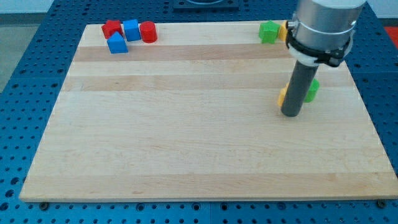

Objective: Slide the green circle towards the yellow hexagon

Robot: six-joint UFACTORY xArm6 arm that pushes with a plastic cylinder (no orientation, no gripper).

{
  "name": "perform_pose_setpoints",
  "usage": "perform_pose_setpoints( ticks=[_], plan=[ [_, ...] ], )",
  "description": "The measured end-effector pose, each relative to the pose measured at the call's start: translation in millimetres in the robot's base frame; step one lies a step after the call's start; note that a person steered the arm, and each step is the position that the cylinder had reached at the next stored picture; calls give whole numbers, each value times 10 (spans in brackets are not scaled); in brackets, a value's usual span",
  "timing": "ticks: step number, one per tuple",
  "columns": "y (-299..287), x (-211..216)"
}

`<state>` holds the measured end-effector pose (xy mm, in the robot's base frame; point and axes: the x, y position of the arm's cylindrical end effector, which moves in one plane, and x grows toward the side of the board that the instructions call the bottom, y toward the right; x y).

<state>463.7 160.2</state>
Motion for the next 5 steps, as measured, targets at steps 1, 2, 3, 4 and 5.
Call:
perform_pose_setpoints(
  ticks=[1,2,3,4,5],
  plan=[
    [27,122],
    [314,46],
    [415,-558],
    [415,-1333],
    [412,-1567]
  ],
)
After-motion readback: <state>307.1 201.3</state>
